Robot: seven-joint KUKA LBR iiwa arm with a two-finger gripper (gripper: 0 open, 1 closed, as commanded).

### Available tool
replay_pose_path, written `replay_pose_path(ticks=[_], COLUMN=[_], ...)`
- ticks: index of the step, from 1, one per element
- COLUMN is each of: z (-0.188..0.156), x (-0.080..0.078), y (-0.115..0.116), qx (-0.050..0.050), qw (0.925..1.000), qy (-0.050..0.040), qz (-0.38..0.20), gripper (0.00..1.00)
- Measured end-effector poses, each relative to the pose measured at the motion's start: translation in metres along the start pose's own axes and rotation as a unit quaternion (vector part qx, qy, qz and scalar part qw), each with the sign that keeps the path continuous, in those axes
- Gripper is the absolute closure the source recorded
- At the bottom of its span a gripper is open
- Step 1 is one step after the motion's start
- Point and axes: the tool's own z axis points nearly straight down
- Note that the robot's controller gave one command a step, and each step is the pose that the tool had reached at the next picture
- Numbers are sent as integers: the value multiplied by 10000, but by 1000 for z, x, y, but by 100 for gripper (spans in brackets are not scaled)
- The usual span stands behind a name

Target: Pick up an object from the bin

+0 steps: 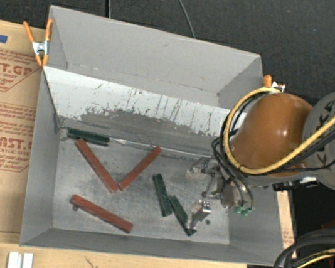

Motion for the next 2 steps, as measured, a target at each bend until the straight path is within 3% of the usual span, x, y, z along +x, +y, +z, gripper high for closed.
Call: replay_pose_path(ticks=[1, 2], z=[75, 119], x=[-7, -2], y=[0, -14], qx=[1, -2], qw=[10000, 9970], qy=[15, -61], qz=[22, 774], gripper=[0, 100])
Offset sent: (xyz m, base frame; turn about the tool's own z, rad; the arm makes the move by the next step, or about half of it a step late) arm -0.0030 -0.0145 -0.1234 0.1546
